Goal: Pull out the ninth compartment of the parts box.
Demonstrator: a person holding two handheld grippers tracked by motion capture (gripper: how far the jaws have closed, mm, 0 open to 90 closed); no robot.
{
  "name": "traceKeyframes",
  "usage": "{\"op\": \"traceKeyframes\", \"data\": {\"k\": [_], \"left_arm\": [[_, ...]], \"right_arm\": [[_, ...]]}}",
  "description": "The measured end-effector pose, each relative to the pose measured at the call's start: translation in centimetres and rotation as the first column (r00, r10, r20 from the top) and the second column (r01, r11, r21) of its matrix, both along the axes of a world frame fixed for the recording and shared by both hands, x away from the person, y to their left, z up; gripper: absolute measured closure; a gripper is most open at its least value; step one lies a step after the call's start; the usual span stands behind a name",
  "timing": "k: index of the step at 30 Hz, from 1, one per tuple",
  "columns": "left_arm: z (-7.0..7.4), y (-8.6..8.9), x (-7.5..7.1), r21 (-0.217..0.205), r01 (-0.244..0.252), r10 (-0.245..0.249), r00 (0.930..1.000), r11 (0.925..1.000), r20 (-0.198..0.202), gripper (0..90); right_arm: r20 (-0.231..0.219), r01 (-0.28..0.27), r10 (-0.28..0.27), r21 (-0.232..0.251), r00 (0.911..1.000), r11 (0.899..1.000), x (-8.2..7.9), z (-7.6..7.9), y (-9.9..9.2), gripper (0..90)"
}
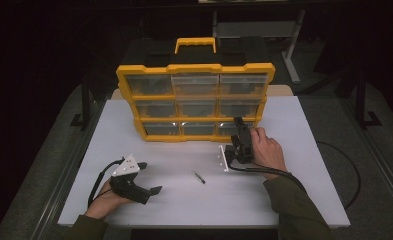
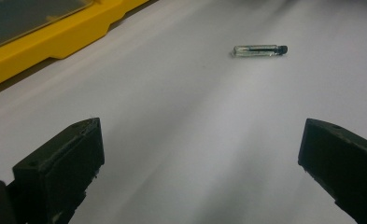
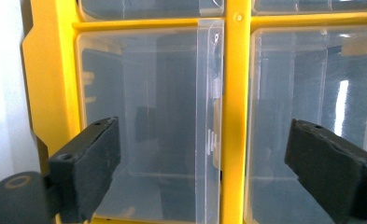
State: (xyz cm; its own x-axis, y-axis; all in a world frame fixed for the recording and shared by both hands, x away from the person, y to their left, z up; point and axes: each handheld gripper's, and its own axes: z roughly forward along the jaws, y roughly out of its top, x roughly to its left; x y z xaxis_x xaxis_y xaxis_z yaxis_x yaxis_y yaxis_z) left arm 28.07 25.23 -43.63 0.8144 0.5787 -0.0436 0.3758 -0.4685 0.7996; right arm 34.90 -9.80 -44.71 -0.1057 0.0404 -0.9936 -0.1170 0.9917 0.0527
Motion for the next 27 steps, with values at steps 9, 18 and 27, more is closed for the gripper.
{"op": "traceKeyframes", "data": {"k": [9, 18, 27], "left_arm": [[-0.01, 0.0, 0.01, 0.003, 0.0, 0.0, 1.0, 1.0, 0.0, 0.0], [-0.01, 0.0, 0.0, 0.003, 0.001, -0.001, 1.0, 1.0, 0.001, 0.0], [-0.02, -0.01, 0.01, 0.005, 0.002, -0.002, 1.0, 1.0, 0.0, 0.0]], "right_arm": [[0.021, 0.015, -0.015, 0.003, 0.9997, 1.0, -0.1, -0.07, 0.04, 19.9], [0.023, 0.027, -0.027, -0.001, 0.9994, 1.0, -0.17, 0.01, 0.09, 28.3], [0.02, 0.031, -0.031, -0.004, 0.9993, 0.999, -0.2, -0.02, 0.11, 34.3]]}}
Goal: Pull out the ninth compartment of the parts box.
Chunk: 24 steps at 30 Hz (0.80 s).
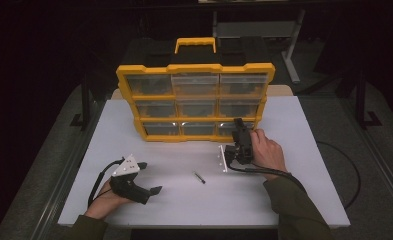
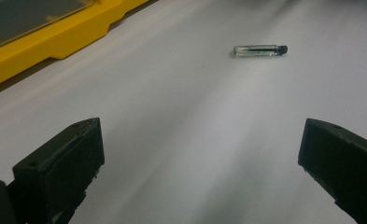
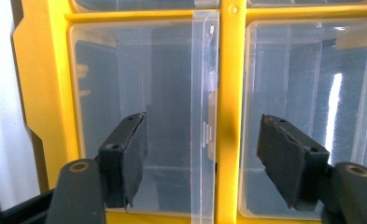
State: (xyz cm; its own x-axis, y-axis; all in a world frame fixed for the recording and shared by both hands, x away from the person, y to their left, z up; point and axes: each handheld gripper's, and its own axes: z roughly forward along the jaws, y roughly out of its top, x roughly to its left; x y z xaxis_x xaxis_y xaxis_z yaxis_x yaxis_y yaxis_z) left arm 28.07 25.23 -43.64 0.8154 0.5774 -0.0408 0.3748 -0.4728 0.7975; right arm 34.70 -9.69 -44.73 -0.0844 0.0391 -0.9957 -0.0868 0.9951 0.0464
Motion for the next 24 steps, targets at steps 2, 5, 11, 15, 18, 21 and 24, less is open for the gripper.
{"op": "traceKeyframes", "data": {"k": [2, 5, 11, 15, 18, 21, 24], "left_arm": [[0.01, 0.01, 0.0, -0.002, -0.002, 0.002, 1.0, 1.0, 0.0, 0.0], [0.02, 0.03, 0.02, 0.0, -0.001, 0.001, 1.0, 1.0, 0.004, 0.0], [-0.01, -0.02, -0.01, -0.003, 0.0, 0.0, 1.0, 1.0, 0.001, 0.0], [0.01, 0.0, -0.01, -0.005, -0.002, 0.002, 1.0, 1.0, 0.0, 0.0], [-0.01, -0.02, 0.0, -0.004, -0.001, 0.001, 1.0, 1.0, -0.001, 0.0], [0.0, 0.0, 0.0, -0.004, -0.001, 0.001, 1.0, 1.0, -0.001, 0.0], [0.0, 0.0, 0.01, -0.004, -0.001, 0.001, 1.0, 1.0, -0.001, 0.0]], "right_arm": [[0.001, 0.003, -0.003, -0.005, 1.0, 1.0, -0.06, -0.03, 0.01, 37.0], [0.002, 0.002, -0.002, -0.008, 1.0, 1.0, -0.07, -0.01, 0.04, 39.1], [0.002, 0.003, -0.003, -0.013, 1.0, 1.0, -0.11, 0.0, 0.06, 45.3], [0.009, 0.009, -0.009, -0.014, 0.9999, 1.0, -0.15, -0.02, 0.08, 49.4], [0.008, 0.011, -0.011, -0.012, 0.9999, 1.0, -0.16, -0.04, 0.09, 50.4], [0.009, 0.013, -0.013, -0.013, 0.9999, 1.0, -0.15, -0.06, 0.09, 51.8], [0.009, 0.017, -0.017, -0.01, 0.9998, 1.0, -0.15, -0.08, 0.11, 53.0]]}}
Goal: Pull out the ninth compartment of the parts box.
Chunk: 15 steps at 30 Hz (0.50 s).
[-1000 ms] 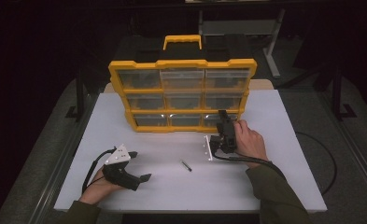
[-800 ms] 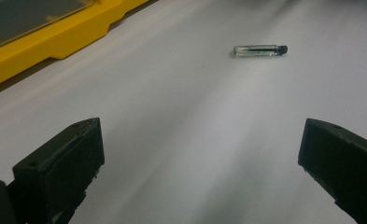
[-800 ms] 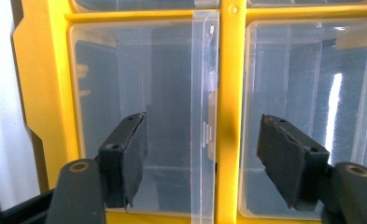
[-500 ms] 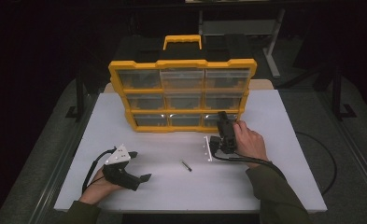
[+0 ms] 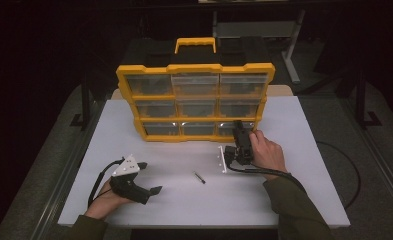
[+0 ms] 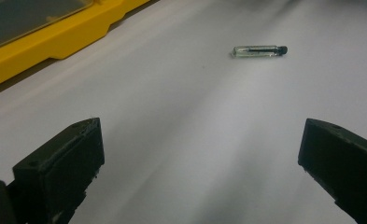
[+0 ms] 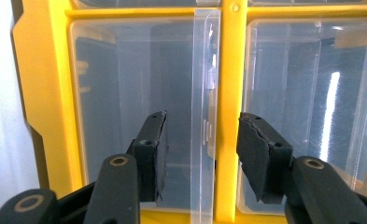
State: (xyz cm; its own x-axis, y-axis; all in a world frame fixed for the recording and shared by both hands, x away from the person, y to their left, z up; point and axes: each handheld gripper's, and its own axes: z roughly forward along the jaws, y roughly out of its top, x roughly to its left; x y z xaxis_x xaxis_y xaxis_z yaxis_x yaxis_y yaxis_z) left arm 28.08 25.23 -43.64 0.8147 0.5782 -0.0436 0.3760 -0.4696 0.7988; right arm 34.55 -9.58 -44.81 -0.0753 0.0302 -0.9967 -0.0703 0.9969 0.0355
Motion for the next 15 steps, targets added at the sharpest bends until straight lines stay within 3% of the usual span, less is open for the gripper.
{"op": "traceKeyframes", "data": {"k": [15], "left_arm": [[0.01, 0.02, 0.03, 0.001, -0.001, 0.001, 1.0, 1.0, 0.001, 0.0]], "right_arm": [[0.002, 0.034, -0.034, -0.007, 0.9994, 0.999, 0.11, 0.08, -0.06, 62.6]]}}
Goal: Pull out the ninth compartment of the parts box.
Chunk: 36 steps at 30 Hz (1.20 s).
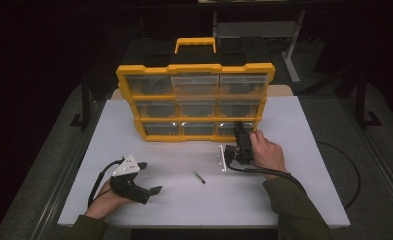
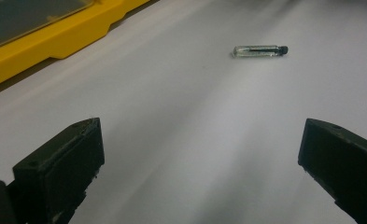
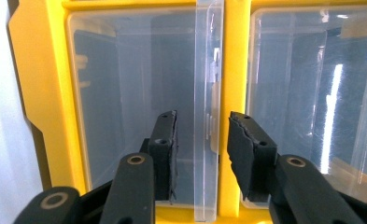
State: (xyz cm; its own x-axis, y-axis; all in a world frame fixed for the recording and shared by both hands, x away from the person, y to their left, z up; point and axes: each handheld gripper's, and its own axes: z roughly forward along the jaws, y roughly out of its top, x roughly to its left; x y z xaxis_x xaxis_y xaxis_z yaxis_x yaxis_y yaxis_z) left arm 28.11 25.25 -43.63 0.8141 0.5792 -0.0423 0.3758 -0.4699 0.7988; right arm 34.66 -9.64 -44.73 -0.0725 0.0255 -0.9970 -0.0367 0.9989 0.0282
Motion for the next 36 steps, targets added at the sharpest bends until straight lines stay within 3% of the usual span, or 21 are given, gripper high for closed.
{"op": "traceKeyframes", "data": {"k": [16, 36], "left_arm": [[-0.06, -0.07, -0.03, -0.003, 0.0, 0.0, 1.0, 1.0, -0.003, 0.0], [-0.03, -0.08, -0.05, -0.003, 0.001, -0.001, 1.0, 1.0, 0.002, 0.0]], "right_arm": [[-0.011, -0.007, 0.007, 0.0, 0.9999, 1.0, 0.26, 0.04, 0.0, 69.7], [0.02, 0.015, -0.015, 0.0, 0.9997, 1.0, 0.21, -0.02, 0.12, 76.4]]}}
